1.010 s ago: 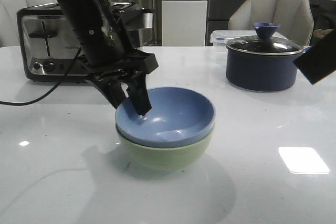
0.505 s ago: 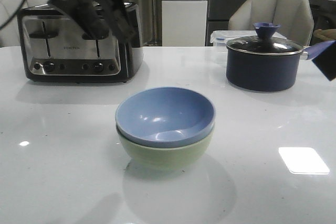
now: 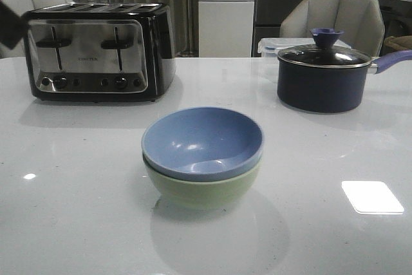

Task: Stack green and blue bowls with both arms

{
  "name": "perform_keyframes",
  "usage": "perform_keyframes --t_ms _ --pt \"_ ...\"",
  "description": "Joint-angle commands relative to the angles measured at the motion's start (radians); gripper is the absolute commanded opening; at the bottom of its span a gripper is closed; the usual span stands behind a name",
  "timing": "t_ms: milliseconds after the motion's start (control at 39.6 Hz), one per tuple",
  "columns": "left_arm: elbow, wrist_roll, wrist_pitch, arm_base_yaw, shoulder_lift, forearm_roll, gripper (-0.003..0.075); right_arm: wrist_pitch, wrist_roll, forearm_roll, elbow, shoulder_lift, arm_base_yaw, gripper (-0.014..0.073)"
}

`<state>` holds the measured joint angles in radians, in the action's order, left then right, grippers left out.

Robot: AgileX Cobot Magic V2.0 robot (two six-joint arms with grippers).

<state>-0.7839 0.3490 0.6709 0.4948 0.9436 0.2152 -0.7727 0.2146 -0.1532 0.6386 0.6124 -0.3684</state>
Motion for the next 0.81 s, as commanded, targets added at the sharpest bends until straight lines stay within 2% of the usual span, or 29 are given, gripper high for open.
perform_keyframes --t_ms 0,252,303,353,505,606,656,783 --pt "0.053 -0.011 -0.081 0.002 -0.114 0.006 0.0473 0.033 -0.003 0.003 -0.017 -0.064 0.006 0.0461" --pt "0.14 -0.011 -0.085 0.002 -0.276 -0.011 0.0471 0.028 -0.003 0.013 -0.064 -0.151 0.006 0.046" --pt "0.14 -0.011 -0.087 0.002 -0.279 -0.011 0.0456 0.028 -0.003 0.013 -0.064 -0.151 0.006 0.043" --pt "0.14 -0.011 -0.086 0.002 -0.279 -0.019 0.0417 0.028 -0.003 0.013 -0.064 -0.151 0.006 0.0379" --pt "0.14 -0.011 -0.084 0.002 -0.276 -0.026 0.0247 0.028 -0.003 0.013 -0.064 -0.151 0.006 0.0147" --pt "0.14 -0.016 -0.084 0.002 -0.276 -0.026 0.0132 0.027 -0.003 0.013 -0.064 -0.151 0.006 0.0038" --pt "0.14 -0.046 -0.087 0.002 -0.276 -0.027 0.0088 0.027 -0.003 0.013 -0.064 -0.151 0.006 0.0016" --pt "0.14 -0.121 -0.087 0.002 -0.276 -0.054 0.0099 0.026 -0.003 0.013 -0.064 -0.151 0.006 0.0023"
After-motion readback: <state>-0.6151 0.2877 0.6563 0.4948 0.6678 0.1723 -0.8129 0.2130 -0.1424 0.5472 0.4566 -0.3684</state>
